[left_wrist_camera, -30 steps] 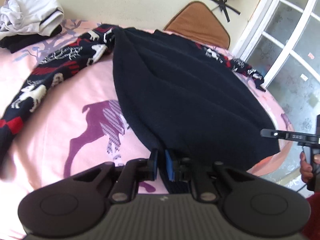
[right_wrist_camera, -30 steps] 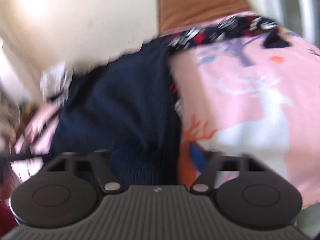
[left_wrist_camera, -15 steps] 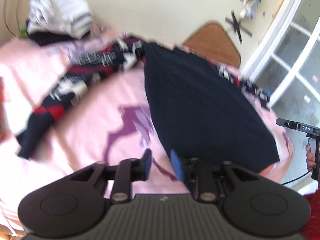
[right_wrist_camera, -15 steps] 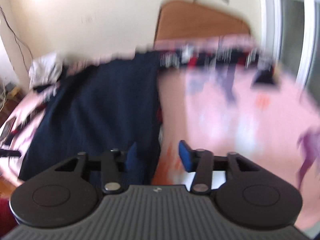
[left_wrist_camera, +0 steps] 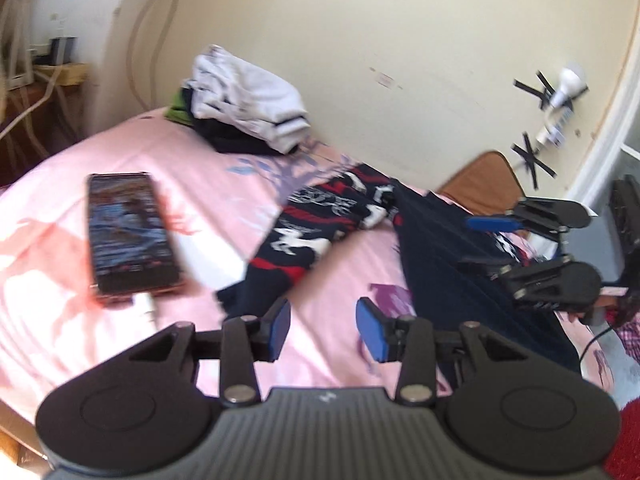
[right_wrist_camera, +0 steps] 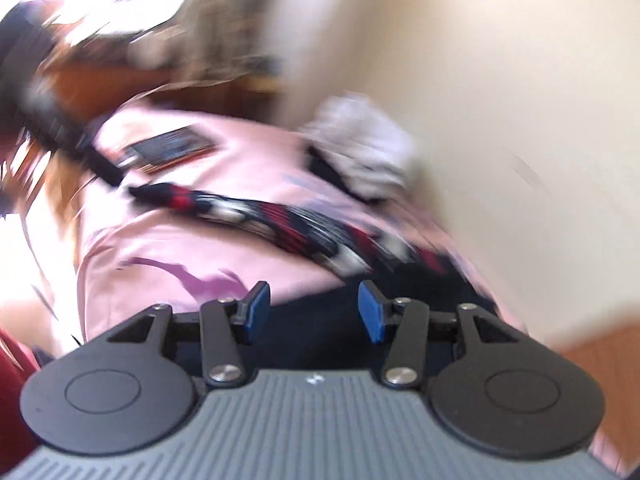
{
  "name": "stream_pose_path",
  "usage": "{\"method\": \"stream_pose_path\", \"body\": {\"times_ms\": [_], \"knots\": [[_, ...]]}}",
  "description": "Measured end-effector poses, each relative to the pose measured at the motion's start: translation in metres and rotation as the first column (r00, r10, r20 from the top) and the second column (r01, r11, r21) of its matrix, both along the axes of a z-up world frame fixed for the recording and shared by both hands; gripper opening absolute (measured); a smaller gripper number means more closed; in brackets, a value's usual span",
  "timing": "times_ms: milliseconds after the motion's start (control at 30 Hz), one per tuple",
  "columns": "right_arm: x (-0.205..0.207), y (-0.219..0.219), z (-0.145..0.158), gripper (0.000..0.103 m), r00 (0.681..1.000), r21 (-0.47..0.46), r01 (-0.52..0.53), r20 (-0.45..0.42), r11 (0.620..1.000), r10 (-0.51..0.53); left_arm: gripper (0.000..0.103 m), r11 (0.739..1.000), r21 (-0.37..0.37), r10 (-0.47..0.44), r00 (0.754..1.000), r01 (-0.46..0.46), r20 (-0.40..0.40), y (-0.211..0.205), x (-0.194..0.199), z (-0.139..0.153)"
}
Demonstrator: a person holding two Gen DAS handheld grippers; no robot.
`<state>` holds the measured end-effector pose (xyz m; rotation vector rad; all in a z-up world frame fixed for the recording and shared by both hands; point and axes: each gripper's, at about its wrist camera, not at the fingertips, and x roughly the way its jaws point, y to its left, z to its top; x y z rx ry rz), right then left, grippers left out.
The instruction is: Fold small clothes
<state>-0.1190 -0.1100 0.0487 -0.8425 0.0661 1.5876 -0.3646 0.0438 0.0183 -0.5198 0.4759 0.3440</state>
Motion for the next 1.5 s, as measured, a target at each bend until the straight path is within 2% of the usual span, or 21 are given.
{"method": "stream_pose_path", "body": {"times_ms": [67,167,267,333,367,433,533,600,700,800,867,967,1067,1133,1167,1200,1233,1333,1400,1467,1500], "knots": [[-0.021,0.029,-0.014,0.052,0.990,-0.053,-0.103,0.092,0.993,0.108,0.038,0.999,-0.007,0.038,0.999,-0.038,0.007,0.007,-0.013,-0.002],[-0.046,0.068,-0.038,0.052,0.953,-0.122,-0.206,0.199,0.971,0.227,0.040,0.996,-0.024,0.087,0.996,-0.087,0.013,0.018,-0.028,-0.007],[-0.057,0.104,-0.054,0.057,0.940,-0.150,-0.235,0.216,0.960,0.264,0.040,0.991,-0.046,0.129,0.992,-0.129,0.009,0.029,-0.038,-0.012],[-0.059,0.123,-0.054,0.050,0.944,-0.122,-0.260,0.177,0.958,0.279,0.040,0.987,-0.054,0.150,0.989,-0.150,0.007,0.034,-0.043,-0.012],[-0.061,0.136,-0.050,0.008,0.952,-0.140,-0.253,0.137,0.957,0.272,0.040,0.986,-0.055,0.159,0.987,-0.159,0.006,0.035,-0.045,-0.012],[-0.061,0.156,-0.029,0.010,0.977,-0.068,-0.200,0.066,0.978,0.204,0.040,0.984,-0.055,0.171,0.985,-0.171,0.008,0.039,-0.045,-0.010],[-0.043,0.176,0.041,0.010,0.978,0.125,-0.117,-0.156,0.985,0.136,0.040,0.984,-0.054,0.168,0.986,-0.167,0.021,0.041,-0.033,-0.005],[-0.012,0.178,0.088,0.010,0.941,0.238,-0.051,-0.314,0.970,0.127,0.040,0.988,-0.047,0.152,0.988,-0.150,0.041,0.040,-0.019,0.000],[0.047,0.169,0.139,0.011,0.879,0.330,0.091,-0.470,0.940,0.080,0.040,0.994,-0.031,0.108,0.992,-0.106,0.071,0.039,0.011,0.009],[0.114,0.141,0.164,0.011,0.827,0.362,0.251,-0.562,0.898,-0.004,0.042,0.999,-0.003,0.050,0.995,-0.050,0.090,0.037,0.050,0.022],[0.162,0.111,0.166,0.011,0.774,0.353,0.362,-0.630,0.863,-0.067,0.045,1.000,0.010,0.014,0.995,-0.015,0.100,0.041,0.080,0.030],[0.222,0.049,0.147,0.011,0.699,0.338,0.499,-0.702,0.798,-0.140,0.045,0.999,-0.004,-0.031,0.995,0.031,0.094,0.053,0.136,0.039],[0.268,-0.016,0.108,0.012,0.623,0.299,0.613,-0.753,0.731,-0.214,0.048,0.996,-0.012,-0.084,0.994,0.085,0.066,0.065,0.203,0.039],[0.292,-0.056,0.071,0.015,0.556,0.238,0.691,-0.778,0.682,-0.292,0.058,0.994,-0.011,-0.111,0.994,0.112,0.021,0.072,0.252,0.032],[0.304,-0.072,0.050,0.037,0.509,0.177,0.736,-0.782,0.654,-0.361,0.059,0.992,-0.023,-0.123,0.992,0.123,-0.008,0.074,0.278,0.027],[0.314,-0.086,0.029,0.069,0.449,0.103,0.785,-0.774,0.611,-0.446,0.059,0.990,-0.043,-0.135,0.990,0.134,-0.042,0.077,0.303,0.019],[0.322,-0.101,0.009,0.073,0.398,0.052,0.825,-0.761,0.563,-0.512,0.059,0.987,-0.067,-0.150,0.986,0.146,-0.072,0.078,0.327,0.012],[0.333,-0.147,-0.028,0.073,0.310,0.003,0.877,-0.766,0.480,-0.563,0.059,0.979,-0.134,-0.170,0.976,0.151,-0.139,0.080,0.381,-0.012],[0.336,-0.169,-0.036,0.073,0.268,-0.005,0.894,-0.797,0.449,-0.542,0.059,0.974,-0.157,-0.186,0.970,0.161,-0.158,0.075,0.401,-0.022],[0.333,-0.175,-0.037,0.073,0.269,0.001,0.896,-0.797,0.444,-0.541,0.038,0.976,-0.136,-0.193,0.965,0.170,-0.177,0.064,0.414,-0.027],[0.331,-0.173,-0.037,0.073,0.283,0.005,0.892,-0.786,0.452,-0.550,0.015,0.979,-0.110,-0.190,0.962,0.171,-0.196,0.058,0.418,-0.030]]}}
